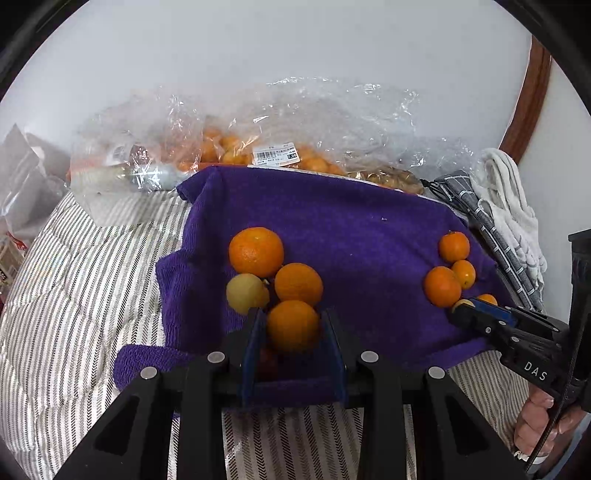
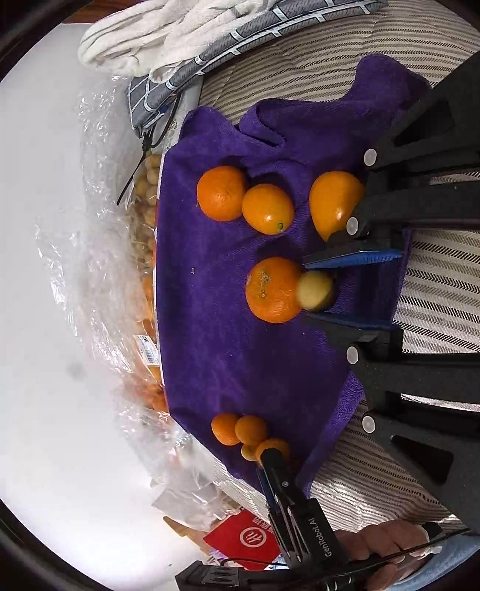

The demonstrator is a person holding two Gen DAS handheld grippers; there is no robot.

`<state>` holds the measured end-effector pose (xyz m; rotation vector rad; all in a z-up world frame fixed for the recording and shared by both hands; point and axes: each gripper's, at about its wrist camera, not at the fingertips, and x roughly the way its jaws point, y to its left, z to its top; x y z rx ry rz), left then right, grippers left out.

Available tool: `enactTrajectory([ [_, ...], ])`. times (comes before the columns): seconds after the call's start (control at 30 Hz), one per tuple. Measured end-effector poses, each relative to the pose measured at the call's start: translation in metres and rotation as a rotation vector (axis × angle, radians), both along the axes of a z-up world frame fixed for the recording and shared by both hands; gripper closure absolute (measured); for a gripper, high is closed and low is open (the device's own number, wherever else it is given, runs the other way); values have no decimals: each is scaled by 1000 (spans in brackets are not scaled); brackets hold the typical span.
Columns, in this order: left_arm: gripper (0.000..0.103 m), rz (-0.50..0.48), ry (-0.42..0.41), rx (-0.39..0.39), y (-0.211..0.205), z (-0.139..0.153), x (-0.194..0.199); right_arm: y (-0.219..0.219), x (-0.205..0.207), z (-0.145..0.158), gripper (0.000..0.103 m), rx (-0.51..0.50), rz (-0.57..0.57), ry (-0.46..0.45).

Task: Organize fruits
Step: 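Carry both fruits onto the purple towel and open both grippers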

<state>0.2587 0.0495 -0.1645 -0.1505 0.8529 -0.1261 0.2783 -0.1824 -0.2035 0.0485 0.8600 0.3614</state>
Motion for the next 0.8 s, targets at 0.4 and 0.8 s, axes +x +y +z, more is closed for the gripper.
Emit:
enactTrajectory([
  [0.4, 59, -5, -53, -33, -9, 1, -13, -9, -11, 12, 73, 24, -40, -52],
  [0.8, 56, 5, -105, -32, -9, 6, -24, -12, -21, 15, 59, -17, -61, -120],
])
